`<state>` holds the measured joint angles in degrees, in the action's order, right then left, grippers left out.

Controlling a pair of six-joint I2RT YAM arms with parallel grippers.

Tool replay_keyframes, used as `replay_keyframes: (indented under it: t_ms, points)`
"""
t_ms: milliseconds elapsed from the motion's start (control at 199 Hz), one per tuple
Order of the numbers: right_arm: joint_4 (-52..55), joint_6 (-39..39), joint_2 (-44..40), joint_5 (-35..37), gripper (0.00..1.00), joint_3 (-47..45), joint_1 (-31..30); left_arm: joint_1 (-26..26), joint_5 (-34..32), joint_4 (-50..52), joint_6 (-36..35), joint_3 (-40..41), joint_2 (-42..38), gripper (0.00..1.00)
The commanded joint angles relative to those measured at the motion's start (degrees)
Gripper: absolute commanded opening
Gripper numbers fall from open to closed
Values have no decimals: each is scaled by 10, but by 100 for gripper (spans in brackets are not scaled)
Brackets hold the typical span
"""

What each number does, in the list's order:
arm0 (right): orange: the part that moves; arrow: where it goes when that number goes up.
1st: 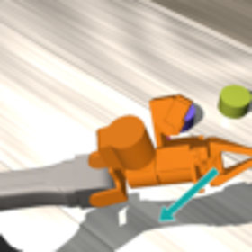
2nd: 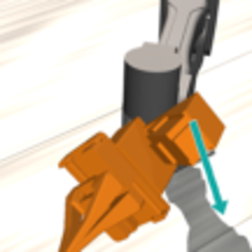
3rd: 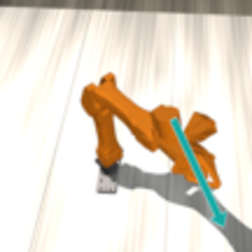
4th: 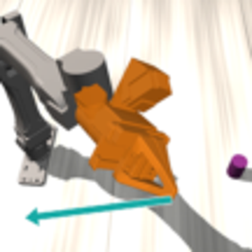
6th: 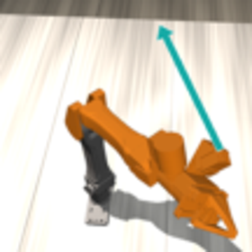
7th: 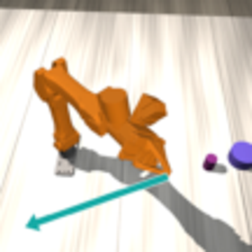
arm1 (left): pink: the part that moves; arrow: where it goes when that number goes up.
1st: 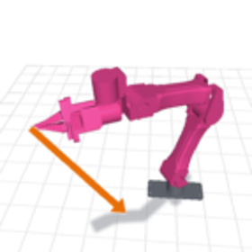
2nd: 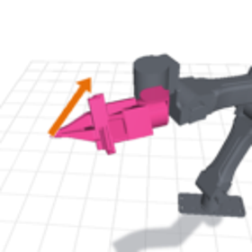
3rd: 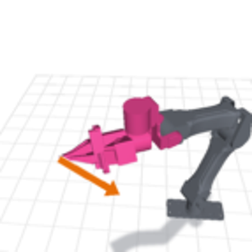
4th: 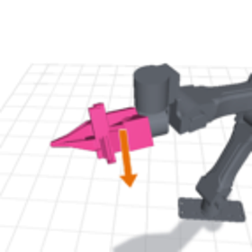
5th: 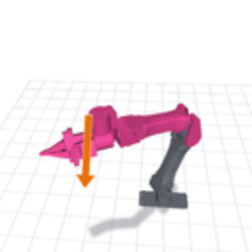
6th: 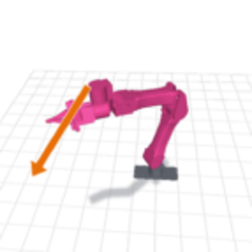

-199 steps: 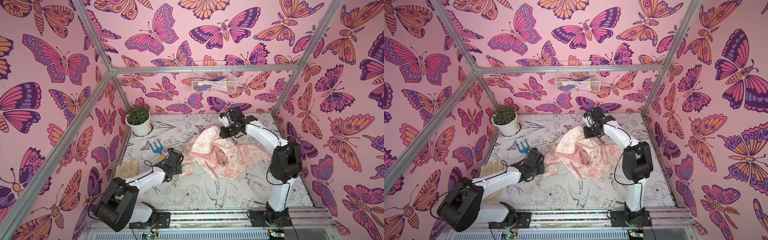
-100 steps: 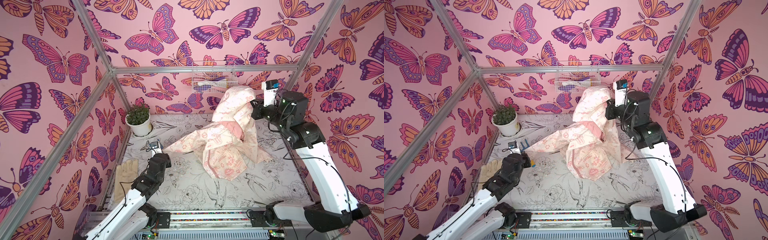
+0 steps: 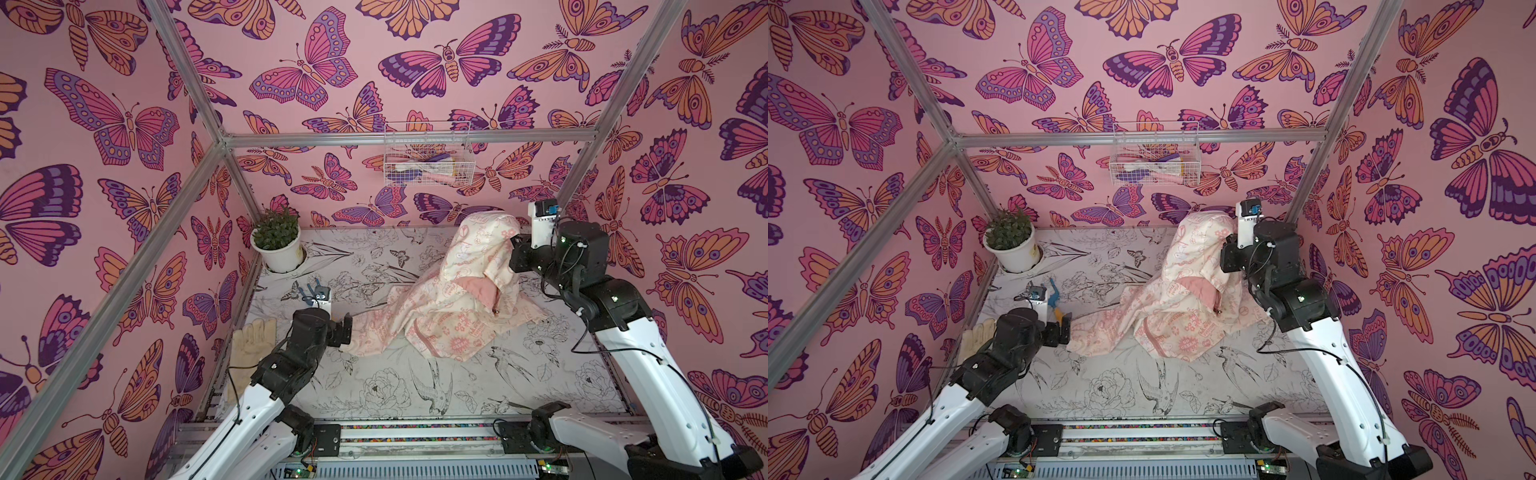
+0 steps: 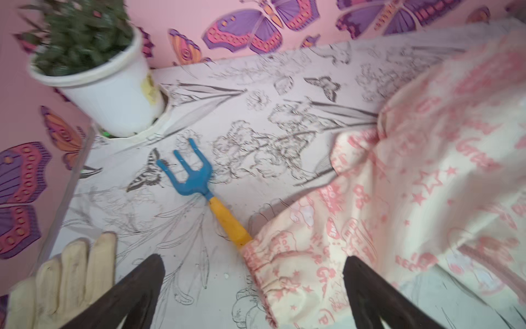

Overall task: Unzip the jacket
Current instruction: Flatten out the jacket at the center of the board.

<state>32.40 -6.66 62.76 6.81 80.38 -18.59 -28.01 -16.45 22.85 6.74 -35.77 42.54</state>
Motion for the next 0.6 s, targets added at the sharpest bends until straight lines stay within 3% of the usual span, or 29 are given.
replay_keyframes:
  t_ms: [0, 166, 321, 492, 597]
  points:
    - [-6, -9, -23, 45, 0, 16, 7, -18, 108, 20, -83, -20, 36, 95]
    - [1, -11, -27, 54, 0, 29, 17, -89, 122, 50, -187, -27, 64, 87]
    - [-7, -21, -27, 46, 0, 25, 21, -159, 116, 25, -178, -20, 114, 84]
    - [-17, -29, -23, 30, 0, 32, 22, -244, 98, -157, -153, 26, 192, 86]
    - [-14, -28, -17, 22, 0, 45, 23, -268, 64, -258, -126, 36, 271, 87]
